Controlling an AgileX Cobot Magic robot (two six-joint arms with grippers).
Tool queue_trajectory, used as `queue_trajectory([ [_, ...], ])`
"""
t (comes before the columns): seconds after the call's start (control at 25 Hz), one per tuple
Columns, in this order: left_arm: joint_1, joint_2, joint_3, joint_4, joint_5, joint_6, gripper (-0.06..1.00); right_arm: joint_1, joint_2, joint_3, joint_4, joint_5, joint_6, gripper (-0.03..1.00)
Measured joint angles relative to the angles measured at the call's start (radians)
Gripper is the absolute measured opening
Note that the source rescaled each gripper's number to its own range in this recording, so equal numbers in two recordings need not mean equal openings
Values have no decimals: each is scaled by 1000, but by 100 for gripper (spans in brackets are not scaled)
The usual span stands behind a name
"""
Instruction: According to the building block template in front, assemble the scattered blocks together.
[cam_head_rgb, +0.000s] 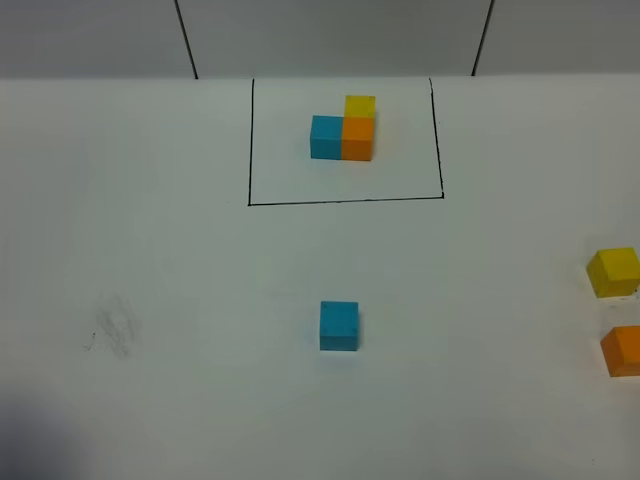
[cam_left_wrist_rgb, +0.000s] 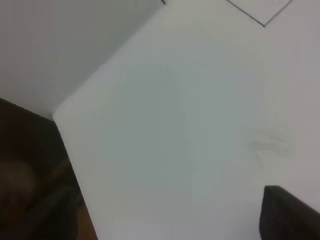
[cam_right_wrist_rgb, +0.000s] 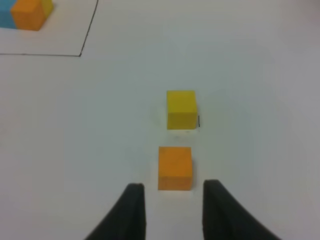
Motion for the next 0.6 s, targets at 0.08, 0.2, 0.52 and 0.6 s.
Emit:
queue_trajectory([
  [0.08, 9, -100, 30, -1, 0, -24, 68, 0, 0, 0, 0, 0, 0, 0],
  [0.2, 51, -232, 81, -18, 0, -64, 68, 0, 0, 0, 0, 0, 0, 0],
  [0.52, 253, -397, 234, -187, 0, -272, 68, 0, 0, 0, 0, 0, 0, 0],
  [0.6, 294, -424, 281, -218, -4, -356, 68, 0, 0, 0, 0, 0, 0, 0],
])
